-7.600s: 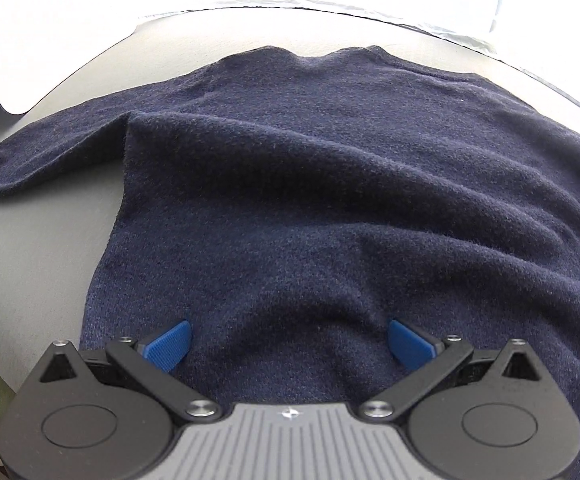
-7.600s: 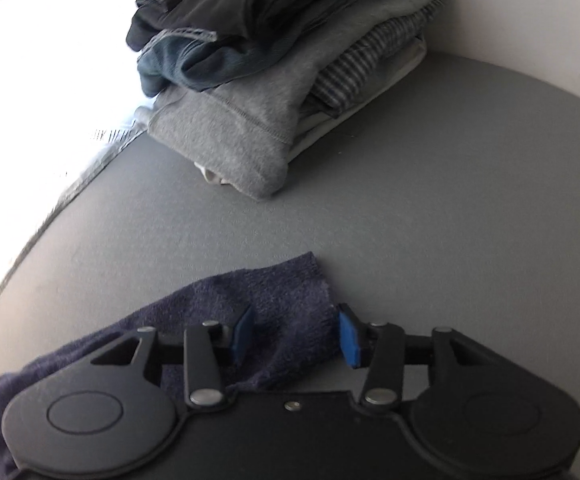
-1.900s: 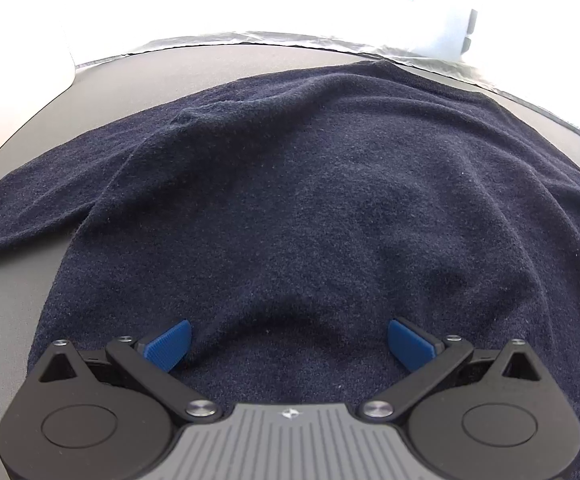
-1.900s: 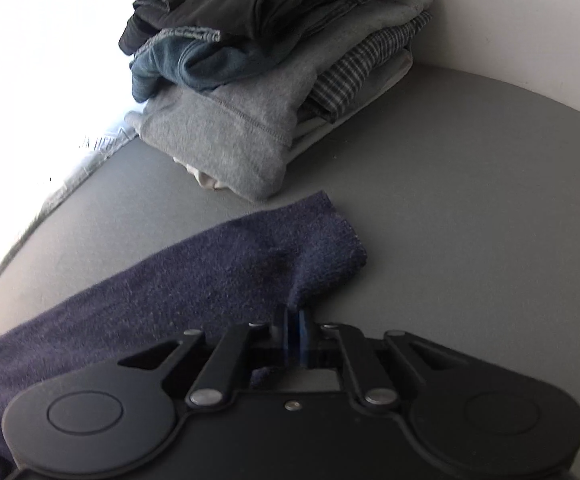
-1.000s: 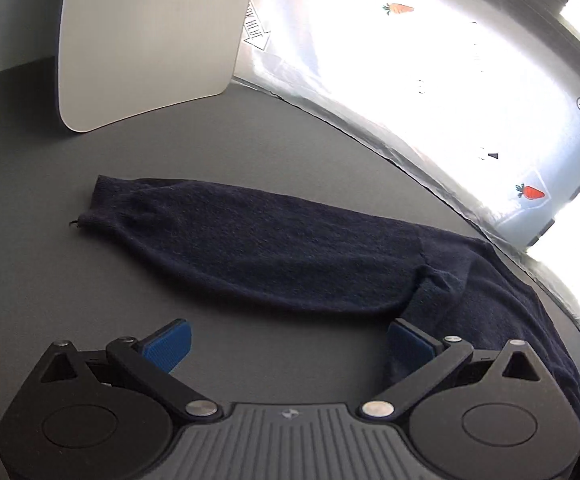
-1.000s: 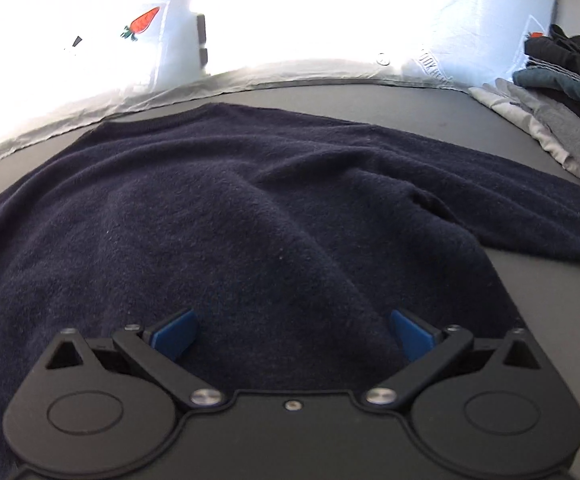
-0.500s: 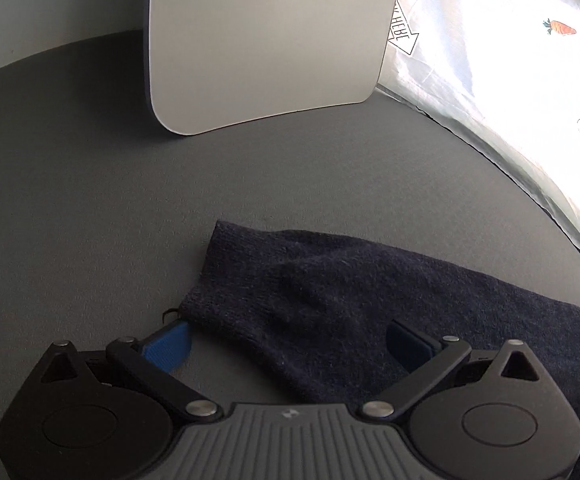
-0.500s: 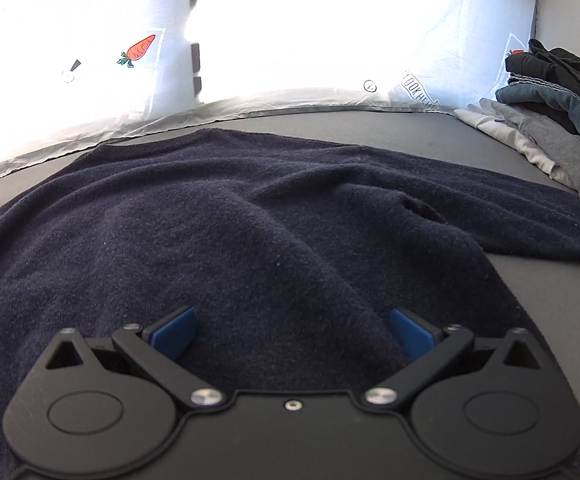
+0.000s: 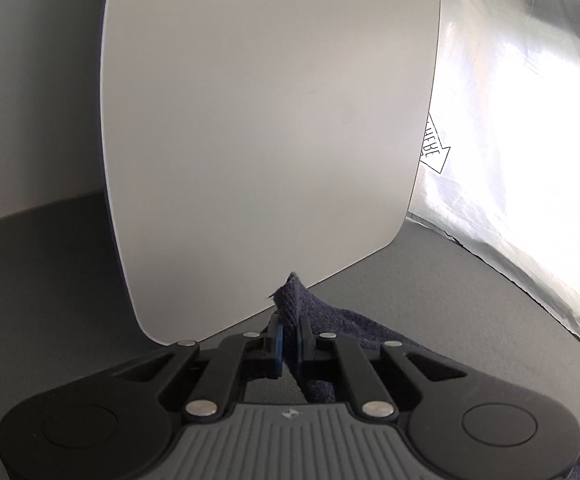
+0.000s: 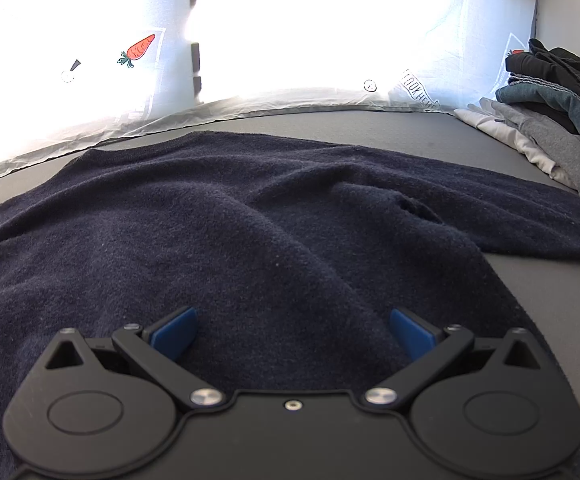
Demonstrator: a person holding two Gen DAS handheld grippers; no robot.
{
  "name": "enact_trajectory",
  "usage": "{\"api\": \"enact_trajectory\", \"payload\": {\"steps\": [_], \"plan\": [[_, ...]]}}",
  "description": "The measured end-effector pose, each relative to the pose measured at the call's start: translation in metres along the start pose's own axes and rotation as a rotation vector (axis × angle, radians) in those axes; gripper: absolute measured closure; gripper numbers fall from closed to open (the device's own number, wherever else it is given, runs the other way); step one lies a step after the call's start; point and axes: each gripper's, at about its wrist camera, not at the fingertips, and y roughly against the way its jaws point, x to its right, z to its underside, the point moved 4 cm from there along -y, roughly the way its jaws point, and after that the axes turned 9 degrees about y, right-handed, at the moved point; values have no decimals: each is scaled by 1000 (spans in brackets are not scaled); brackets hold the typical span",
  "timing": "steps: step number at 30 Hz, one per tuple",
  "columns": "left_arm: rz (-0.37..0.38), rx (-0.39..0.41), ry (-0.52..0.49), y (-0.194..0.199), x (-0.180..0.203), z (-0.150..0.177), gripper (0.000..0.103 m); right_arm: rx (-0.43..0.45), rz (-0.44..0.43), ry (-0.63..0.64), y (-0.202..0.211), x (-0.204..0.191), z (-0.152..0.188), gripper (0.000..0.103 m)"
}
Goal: Fold clothes
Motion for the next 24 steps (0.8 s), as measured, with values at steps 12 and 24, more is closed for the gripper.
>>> {"api": "enact_trajectory", "payload": {"steps": [12,24], "plan": [[32,-141,245,-7,-43,58,88,0,-2,4,0,2,1,0],[3,-136,264,0,-14,56,37,2,-7,3,0,3,1,0]]}}
